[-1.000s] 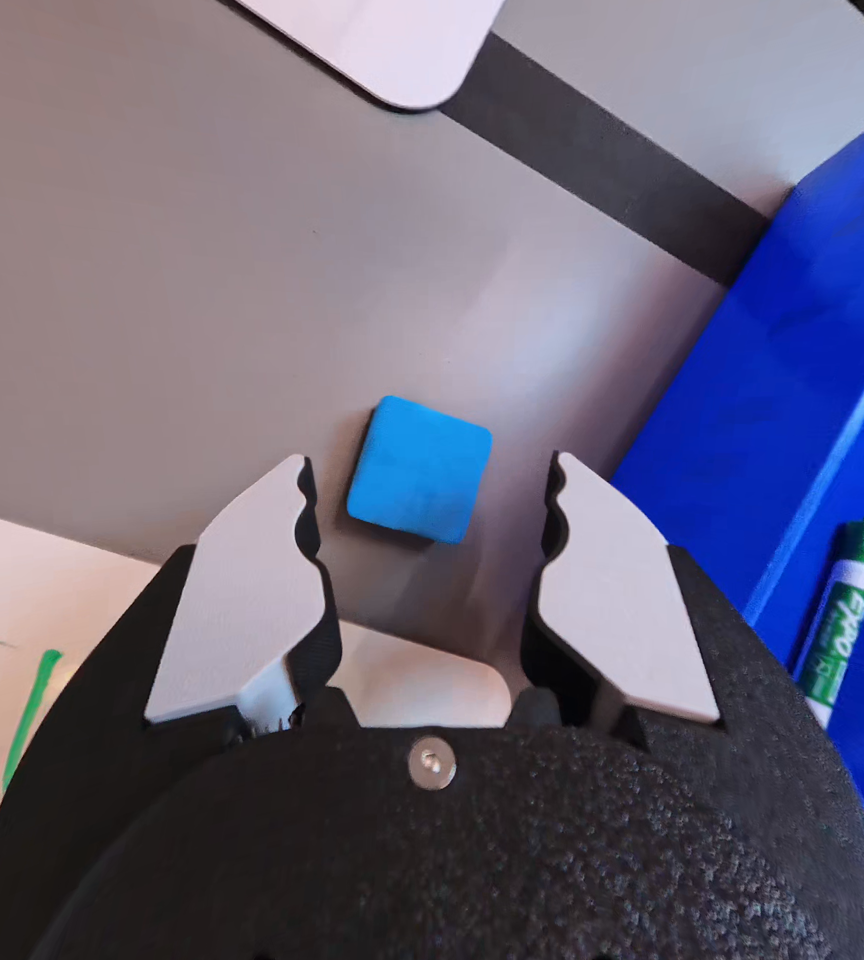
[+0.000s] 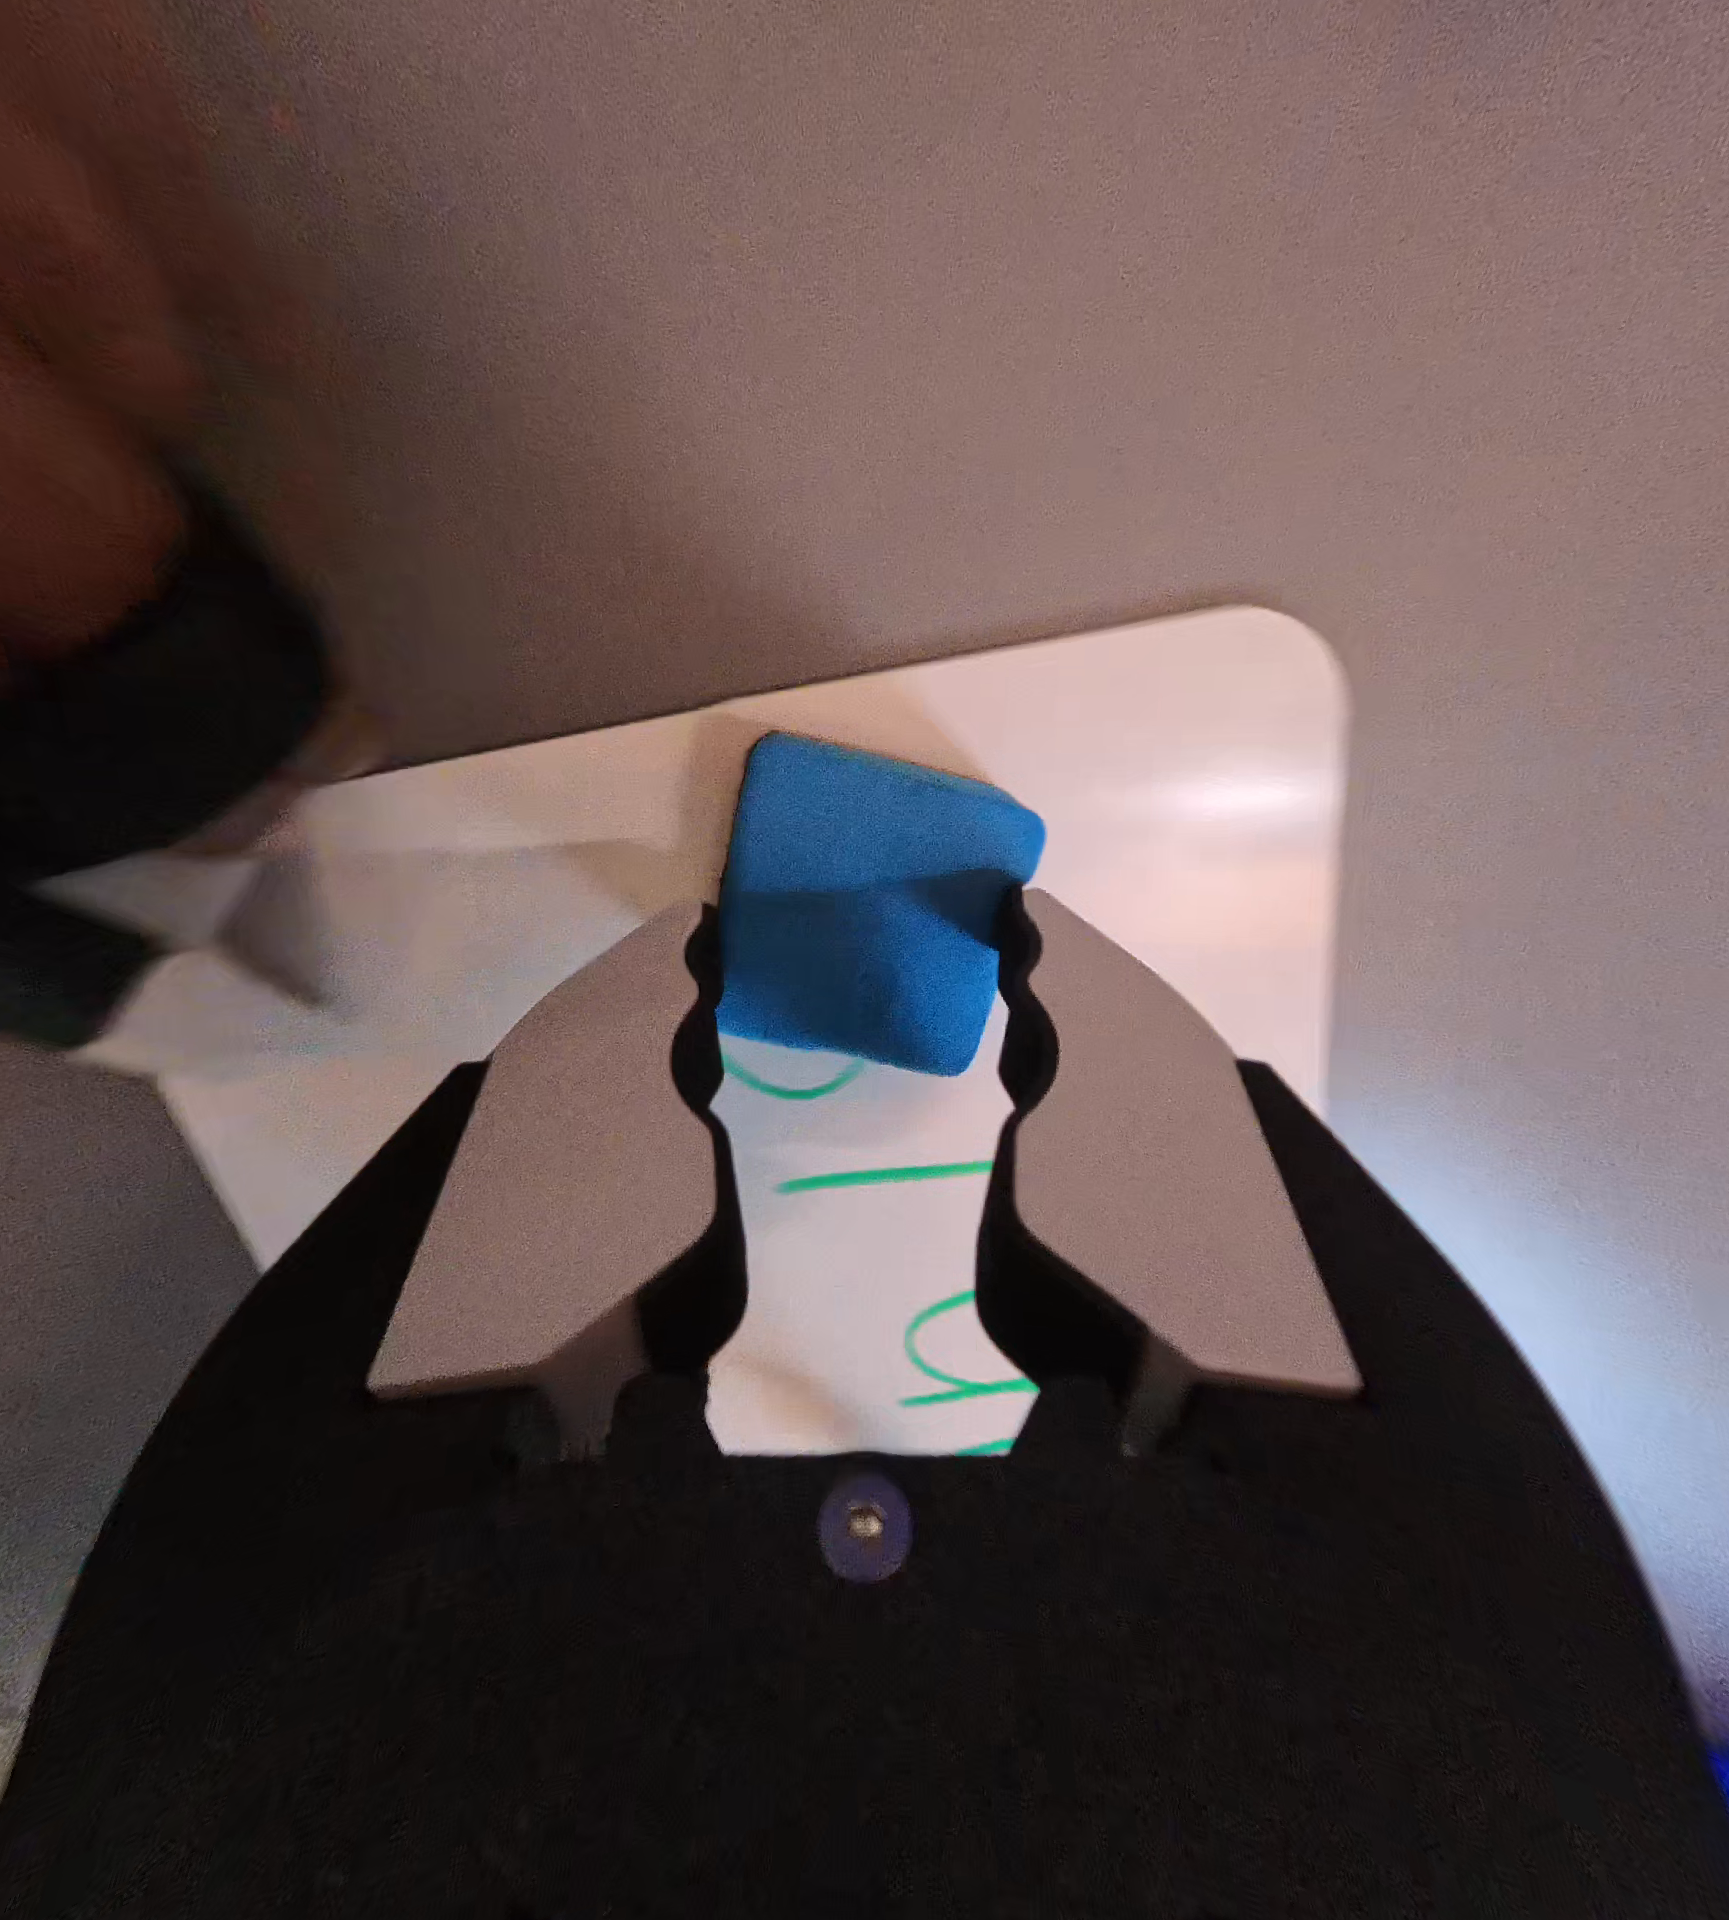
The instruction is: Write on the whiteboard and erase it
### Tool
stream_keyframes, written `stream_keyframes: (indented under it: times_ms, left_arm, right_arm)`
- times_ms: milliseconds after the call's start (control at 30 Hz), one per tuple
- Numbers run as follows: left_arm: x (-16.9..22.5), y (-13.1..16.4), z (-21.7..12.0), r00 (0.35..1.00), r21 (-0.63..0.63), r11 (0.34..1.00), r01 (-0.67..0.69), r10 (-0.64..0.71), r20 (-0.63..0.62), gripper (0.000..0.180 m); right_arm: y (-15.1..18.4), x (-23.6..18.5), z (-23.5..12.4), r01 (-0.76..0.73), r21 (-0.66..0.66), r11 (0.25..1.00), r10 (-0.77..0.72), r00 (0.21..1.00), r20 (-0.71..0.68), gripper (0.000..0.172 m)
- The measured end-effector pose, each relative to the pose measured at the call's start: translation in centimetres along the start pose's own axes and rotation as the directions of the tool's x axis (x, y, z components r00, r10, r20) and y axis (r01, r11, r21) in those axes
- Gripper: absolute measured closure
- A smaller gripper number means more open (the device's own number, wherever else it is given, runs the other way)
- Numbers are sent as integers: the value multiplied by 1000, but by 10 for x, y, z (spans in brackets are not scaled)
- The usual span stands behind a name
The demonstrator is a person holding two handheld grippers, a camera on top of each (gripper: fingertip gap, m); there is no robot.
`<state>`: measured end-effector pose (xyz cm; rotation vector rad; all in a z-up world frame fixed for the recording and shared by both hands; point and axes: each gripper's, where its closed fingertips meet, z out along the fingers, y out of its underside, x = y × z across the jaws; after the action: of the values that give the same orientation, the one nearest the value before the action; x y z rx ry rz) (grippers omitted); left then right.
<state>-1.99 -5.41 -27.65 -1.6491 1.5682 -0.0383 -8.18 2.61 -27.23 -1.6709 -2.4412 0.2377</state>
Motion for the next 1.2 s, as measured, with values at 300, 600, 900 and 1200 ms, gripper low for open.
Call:
stream_keyframes:
  times_ms: [300,600,900,1200]
  left_arm:
    - [2,-2,0,999,2,1000,-27,27,29,180]
    - [7,-7,1,999,21,999,-28,27,25,179]
    - [8,-8,2,1000,30,1000,-10,9,23,179]
    - [8,-8,1,1000,22,1000,0,-1,28,179]
  right_arm:
    - [22,8,-4,-67,-10,998,67,997,-27,120]
    - [73,59,-13,-293,-35,956,288,952,-102,120]
    - [110,79,-20,-440,-37,897,432,892,-130,121]
    - [111,68,-21,-474,-44,879,464,874,-142,120]
